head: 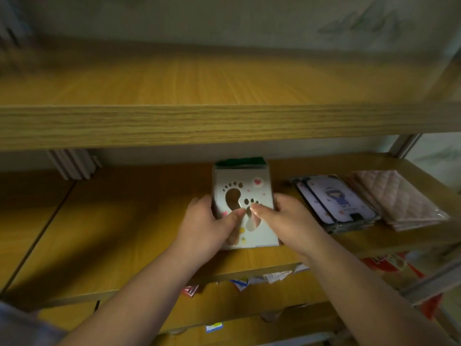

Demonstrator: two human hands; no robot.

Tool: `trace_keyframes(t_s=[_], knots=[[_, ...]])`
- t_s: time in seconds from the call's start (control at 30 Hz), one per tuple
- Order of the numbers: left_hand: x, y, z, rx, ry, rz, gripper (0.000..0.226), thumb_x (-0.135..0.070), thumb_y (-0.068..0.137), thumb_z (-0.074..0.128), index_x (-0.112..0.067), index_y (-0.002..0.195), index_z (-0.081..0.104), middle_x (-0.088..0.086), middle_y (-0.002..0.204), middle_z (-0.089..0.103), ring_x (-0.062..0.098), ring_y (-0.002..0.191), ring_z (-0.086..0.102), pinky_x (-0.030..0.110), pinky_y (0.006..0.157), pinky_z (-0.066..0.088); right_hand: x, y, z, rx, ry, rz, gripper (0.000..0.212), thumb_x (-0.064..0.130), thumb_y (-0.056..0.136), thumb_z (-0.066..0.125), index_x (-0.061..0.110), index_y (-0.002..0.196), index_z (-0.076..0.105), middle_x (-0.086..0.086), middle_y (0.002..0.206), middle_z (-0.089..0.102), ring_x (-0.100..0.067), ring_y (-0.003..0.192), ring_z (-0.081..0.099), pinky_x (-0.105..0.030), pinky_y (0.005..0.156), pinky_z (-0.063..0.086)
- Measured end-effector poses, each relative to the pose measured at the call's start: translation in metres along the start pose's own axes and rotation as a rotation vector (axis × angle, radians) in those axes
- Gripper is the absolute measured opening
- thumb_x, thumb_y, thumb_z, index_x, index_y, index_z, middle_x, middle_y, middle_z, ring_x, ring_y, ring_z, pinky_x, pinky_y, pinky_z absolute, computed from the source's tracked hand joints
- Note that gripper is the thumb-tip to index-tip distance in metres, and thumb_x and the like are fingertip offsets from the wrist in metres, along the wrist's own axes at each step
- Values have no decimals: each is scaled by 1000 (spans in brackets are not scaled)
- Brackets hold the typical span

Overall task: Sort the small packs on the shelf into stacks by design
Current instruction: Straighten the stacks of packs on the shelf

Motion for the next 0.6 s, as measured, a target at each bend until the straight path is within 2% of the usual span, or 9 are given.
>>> trace_keyframes(t_s=[0.07,0.1,0.13,0.2,0.27,0.33,0.4,0.5,0.6], knots=[[5,5,1,48,40,-82,37,-61,83,66,-26,89,60,-2,89,65,14,79,63,27,61,47,1,7,1,46,-45,27,25,44,87,64,23,76,70,6,72,68,-14,68,65,-27,58,47],[6,6,1,63,70,-98,40,-66,81,65,-27,91,62,-1,94,66,16,84,65,31,67,53,1,9,2,58,-66,35,27,45,86,63,22,74,70,5,70,66,-14,65,63,-27,56,45],[6,7,0,65,105,-104,45,-69,79,63,-28,96,63,0,100,65,19,89,65,37,75,57,1,11,3,64,-89,38,27,45,86,63,21,76,70,4,70,66,-14,63,62,-27,55,44],[1,7,-1,29,211,-61,48,-65,81,64,-26,109,64,-2,105,57,25,102,60,42,89,54,-3,14,3,49,-150,15,32,51,84,62,21,85,71,2,80,70,-15,70,65,-28,56,47],[-7,7,-2,-34,288,4,48,-60,84,63,-23,115,62,-3,101,50,27,106,55,39,90,50,-7,11,-3,7,-247,-31,50,63,79,58,24,109,69,-1,110,70,-18,95,67,-32,74,55],[-13,5,-1,-94,295,38,57,-67,80,56,-24,118,62,0,105,56,27,106,54,40,88,49,-8,1,-18,-48,-321,-96,63,61,83,56,25,135,56,2,136,56,-18,122,56,-40,98,50],[-24,2,6,-123,297,70,69,-70,79,51,-21,126,61,6,117,60,27,111,55,42,93,50,-11,-11,-40,-146,-306,-211,54,49,89,59,26,137,54,5,135,51,-15,124,53,-41,103,46],[-55,-9,28,-166,325,143,69,-56,87,60,-12,139,54,10,136,56,29,126,50,41,108,41,-19,-24,-85,-365,-297,-314,41,35,90,61,22,129,61,4,124,55,-16,114,57,-36,98,47],[-90,-17,50,-309,460,271,69,-55,82,56,-13,137,57,9,140,57,32,129,49,47,115,28,-35,-16,-128,-456,-364,-218,42,35,92,59,21,132,57,-1,128,54,-21,114,56,-29,91,42]])
Point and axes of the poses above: each hand's wrist, its own y-axis towards the middle knuckle, its own z-axis out of the palm, x = y × z, the point moved 2 cm from there along y, towards the middle knuckle
